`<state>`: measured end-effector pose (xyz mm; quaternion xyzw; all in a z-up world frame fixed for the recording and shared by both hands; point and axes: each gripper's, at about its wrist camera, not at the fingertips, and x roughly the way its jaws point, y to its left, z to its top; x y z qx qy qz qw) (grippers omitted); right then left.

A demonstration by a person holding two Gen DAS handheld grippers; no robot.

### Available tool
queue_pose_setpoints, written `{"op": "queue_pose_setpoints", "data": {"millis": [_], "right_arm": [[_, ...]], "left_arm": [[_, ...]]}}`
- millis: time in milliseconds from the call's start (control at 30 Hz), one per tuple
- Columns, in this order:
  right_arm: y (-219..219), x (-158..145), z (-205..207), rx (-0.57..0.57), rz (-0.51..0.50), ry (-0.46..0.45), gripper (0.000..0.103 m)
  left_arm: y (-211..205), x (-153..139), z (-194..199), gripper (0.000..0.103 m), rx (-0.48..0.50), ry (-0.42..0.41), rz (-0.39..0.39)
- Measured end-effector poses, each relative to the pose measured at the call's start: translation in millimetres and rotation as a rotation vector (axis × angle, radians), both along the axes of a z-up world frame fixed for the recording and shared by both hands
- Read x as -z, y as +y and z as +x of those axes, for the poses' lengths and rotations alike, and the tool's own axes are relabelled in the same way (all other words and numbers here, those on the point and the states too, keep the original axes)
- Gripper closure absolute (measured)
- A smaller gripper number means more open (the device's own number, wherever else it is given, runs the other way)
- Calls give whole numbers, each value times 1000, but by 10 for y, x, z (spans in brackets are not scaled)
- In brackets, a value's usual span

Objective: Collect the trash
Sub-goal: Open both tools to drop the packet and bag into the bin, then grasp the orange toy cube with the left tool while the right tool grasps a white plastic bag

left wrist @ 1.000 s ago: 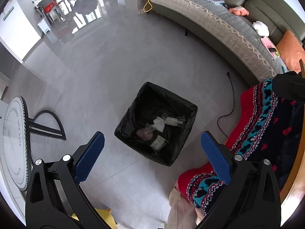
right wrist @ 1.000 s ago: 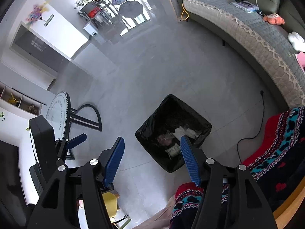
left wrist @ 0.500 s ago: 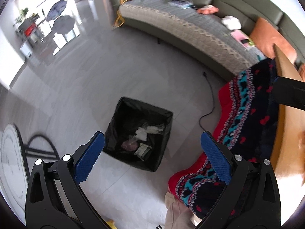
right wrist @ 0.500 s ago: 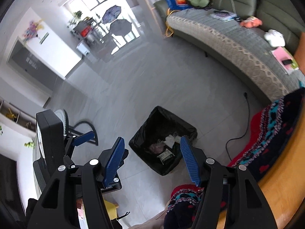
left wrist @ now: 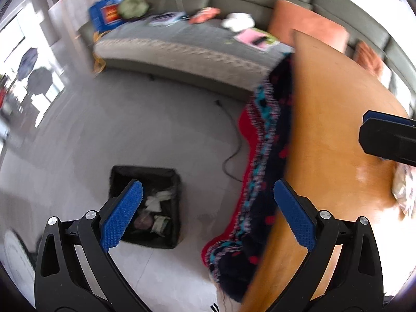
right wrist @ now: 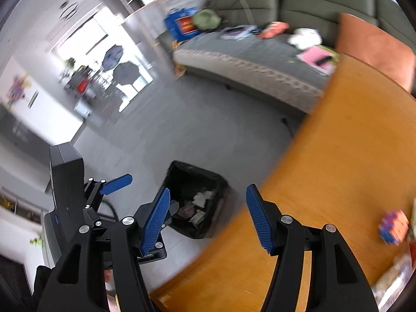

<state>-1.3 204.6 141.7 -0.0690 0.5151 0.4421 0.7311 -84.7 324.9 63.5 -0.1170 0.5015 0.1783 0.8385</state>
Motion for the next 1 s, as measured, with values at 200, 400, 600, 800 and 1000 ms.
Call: {"op": "queue_pose_setpoints", "data": {"millis": [200,400,600,800,1000], "right_arm": [[-870,51,346,158,-2,4,41],[-1658,109,615,295,-6,6,41],[-2389,107,802,416,-15,-6,41],[-2999,161,989,541,-97,-46,39],[-3287,490,1149,566,-210,-9,36]], "left_arm": [[-732,-39,462,5,154,-3,-1],[-1341,-34,793,5,277,4,-5],[-1838,-18,1056,5,376,19,-14],[-2239,-35,1339,5,440,23,-10],[-2480,3,1617,5,475,36,-14]]}}
